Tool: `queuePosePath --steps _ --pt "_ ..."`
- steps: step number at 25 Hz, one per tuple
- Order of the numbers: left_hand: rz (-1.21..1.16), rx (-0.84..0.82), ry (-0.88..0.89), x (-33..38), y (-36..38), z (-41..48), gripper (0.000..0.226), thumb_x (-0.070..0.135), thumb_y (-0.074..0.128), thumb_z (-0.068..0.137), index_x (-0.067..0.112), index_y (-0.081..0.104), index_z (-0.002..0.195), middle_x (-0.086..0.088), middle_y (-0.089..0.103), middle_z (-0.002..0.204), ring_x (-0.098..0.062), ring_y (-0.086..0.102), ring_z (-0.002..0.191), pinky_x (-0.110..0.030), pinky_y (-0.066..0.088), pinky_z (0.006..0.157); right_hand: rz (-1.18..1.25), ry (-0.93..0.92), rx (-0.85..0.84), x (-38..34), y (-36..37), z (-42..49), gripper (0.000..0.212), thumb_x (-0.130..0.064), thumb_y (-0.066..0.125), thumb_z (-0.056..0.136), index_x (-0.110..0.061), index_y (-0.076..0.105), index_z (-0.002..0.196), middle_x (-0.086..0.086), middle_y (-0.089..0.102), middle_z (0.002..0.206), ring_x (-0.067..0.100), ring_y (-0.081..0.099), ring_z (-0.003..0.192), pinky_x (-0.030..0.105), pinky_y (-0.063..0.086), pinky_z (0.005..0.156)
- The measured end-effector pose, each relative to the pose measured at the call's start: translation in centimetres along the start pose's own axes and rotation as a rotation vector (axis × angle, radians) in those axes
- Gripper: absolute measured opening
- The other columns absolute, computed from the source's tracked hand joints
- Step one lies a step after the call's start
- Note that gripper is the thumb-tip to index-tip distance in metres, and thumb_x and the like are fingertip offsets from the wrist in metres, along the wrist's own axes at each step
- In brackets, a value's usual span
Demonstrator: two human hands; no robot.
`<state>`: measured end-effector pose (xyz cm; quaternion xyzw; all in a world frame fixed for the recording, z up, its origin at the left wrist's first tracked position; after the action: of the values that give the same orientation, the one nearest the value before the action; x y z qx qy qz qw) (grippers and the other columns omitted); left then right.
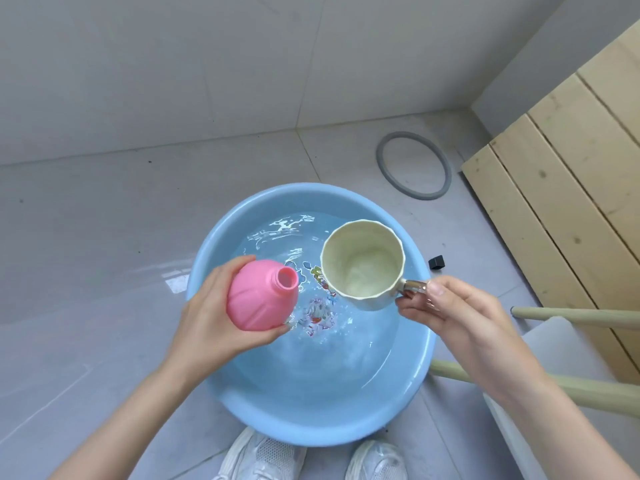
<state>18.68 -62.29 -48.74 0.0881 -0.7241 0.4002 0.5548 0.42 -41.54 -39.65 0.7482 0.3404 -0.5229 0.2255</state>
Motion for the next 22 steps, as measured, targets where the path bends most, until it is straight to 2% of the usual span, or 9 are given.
queuePosePath --steps 3,7,10,12,14,17,22 --pt "0.098 0.027 0.086 -0.2 0.5 -0.3 0.095 0.073 0.071 0.045 0.040 0.041 0.129 0.027 0.049 0.122 0.004 0.049 0.107 -0.021 0.040 0.089 0.011 -0.012 0.020 0.3 0.4 0.3 0.053 -0.063 0.081 0.055 -0.015 0.072 0.076 0.012 0.068 0.083 0.025 0.066 0.085 0.031 0.054 0.083" --pt "0.194 0.046 0.157 -1.2 1.1 -0.5 0.097 0.075 0.068 0.050 0.031 0.042 0.133 0.017 0.054 0.125 -0.007 0.053 0.110 -0.027 0.046 0.085 -0.023 -0.003 0.059 1.3 1.1 0.8 0.056 -0.064 0.080 0.052 -0.013 0.075 0.076 0.011 0.070 0.081 0.023 0.067 0.078 0.030 0.056 0.076" --pt "0.199 0.061 0.168 -1.8 1.5 -0.5 0.098 0.074 0.068 0.051 0.029 0.043 0.133 0.014 0.054 0.127 -0.009 0.054 0.112 -0.029 0.048 0.086 -0.092 -0.012 0.084 1.7 1.4 1.2 0.037 -0.050 0.075 0.061 -0.015 0.074 0.071 0.010 0.070 0.079 0.021 0.066 0.074 0.030 0.055 0.074" --pt "0.212 0.069 0.193 -2.0 1.6 -0.6 0.097 0.074 0.068 0.052 0.028 0.043 0.133 0.011 0.055 0.127 -0.011 0.055 0.112 -0.031 0.049 0.085 -0.135 -0.022 0.100 1.8 1.7 1.6 0.037 -0.052 0.076 0.059 -0.017 0.074 0.070 0.012 0.070 0.079 0.021 0.065 0.072 0.030 0.055 0.073" --pt "0.229 0.081 0.209 -2.1 1.8 -0.6 0.097 0.074 0.069 0.052 0.028 0.041 0.134 0.009 0.056 0.127 -0.014 0.057 0.111 -0.033 0.052 0.083 -0.195 -0.040 0.112 1.8 1.8 1.8 0.050 -0.063 0.078 0.053 -0.017 0.074 0.072 0.014 0.071 0.081 0.021 0.066 0.073 0.031 0.056 0.076" --pt "0.265 0.104 0.218 -2.3 1.9 -0.8 0.098 0.075 0.068 0.053 0.028 0.041 0.134 0.007 0.057 0.126 -0.017 0.060 0.107 -0.035 0.055 0.077 -0.232 -0.053 0.140 1.7 1.7 2.1 0.040 -0.052 0.070 0.062 -0.014 0.074 0.073 0.012 0.071 0.078 0.020 0.067 0.074 0.032 0.055 0.079" --pt "0.287 0.128 0.210 -2.6 2.1 -0.8 0.098 0.076 0.067 0.054 0.027 0.040 0.134 0.005 0.058 0.125 -0.021 0.063 0.104 -0.038 0.056 0.074 -0.278 -0.064 0.133 1.3 1.9 2.1 0.042 -0.060 0.075 0.058 -0.021 0.075 0.073 0.006 0.072 0.081 0.018 0.067 0.074 0.030 0.057 0.081"
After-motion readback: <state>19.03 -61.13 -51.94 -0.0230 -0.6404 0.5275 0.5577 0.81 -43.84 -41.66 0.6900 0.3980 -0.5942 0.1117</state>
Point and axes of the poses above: each hand's wrist, its own z-axis towards the middle knuckle, its own y-axis out of the palm, x = y × z, the point moved 6 cm from there along z, towards the middle knuckle
